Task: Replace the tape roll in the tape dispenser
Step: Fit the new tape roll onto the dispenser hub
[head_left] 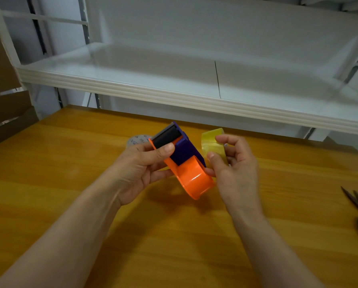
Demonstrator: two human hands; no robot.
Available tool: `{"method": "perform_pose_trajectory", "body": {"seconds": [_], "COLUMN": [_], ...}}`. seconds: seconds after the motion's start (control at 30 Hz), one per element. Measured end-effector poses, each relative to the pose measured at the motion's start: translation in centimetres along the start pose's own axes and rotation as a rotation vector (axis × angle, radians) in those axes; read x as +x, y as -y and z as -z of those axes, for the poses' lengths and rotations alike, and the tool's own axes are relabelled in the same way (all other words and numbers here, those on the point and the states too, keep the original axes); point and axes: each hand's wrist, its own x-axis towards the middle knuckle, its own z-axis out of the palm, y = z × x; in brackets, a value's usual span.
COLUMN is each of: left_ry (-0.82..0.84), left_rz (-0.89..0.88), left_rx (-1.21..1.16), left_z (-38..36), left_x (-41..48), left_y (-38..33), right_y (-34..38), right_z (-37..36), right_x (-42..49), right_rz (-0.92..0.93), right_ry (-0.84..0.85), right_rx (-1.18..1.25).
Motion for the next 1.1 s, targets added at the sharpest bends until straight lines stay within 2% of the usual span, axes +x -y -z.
{"method": "perform_pose_trajectory", "body": {"seconds": [0.3,0.53,0.73,0.83,1.0,1.1], "left_ry": [-0.039,-0.05,-0.091,-0.119,-0.193,-0.166], "left_rz": [-0.034,0.157,0.285,0.283,0.229,0.215], "left_rx": [-0.094,-0.015,0.069,0.132,0.343,0.431], "left_z": [1.2,2.0,2.3,2.9,3.4,3.4], "left_x": [0.5,1.0,1.4,1.7,2.2,2.4], "left_y": [-0.1,0.6,1.5,1.6,2.0,2.2], "right_y": [0.6,0.7,1.3,1.6,2.3,2.7], "right_z": [0.6,1.2,2.2,2.9,3.8,4.1], "right_x": [0.3,0.7,0.9,1.1,1.4,1.3], "right_rz": [0.007,0.049,0.129,0.187,0.242,0.278], "right_ry": [-0.001,0.002,0.197,0.281,0.287,0.301], "right_rx": [0.126,0.132,0.035,-0.057,-0.2,-0.234]}}
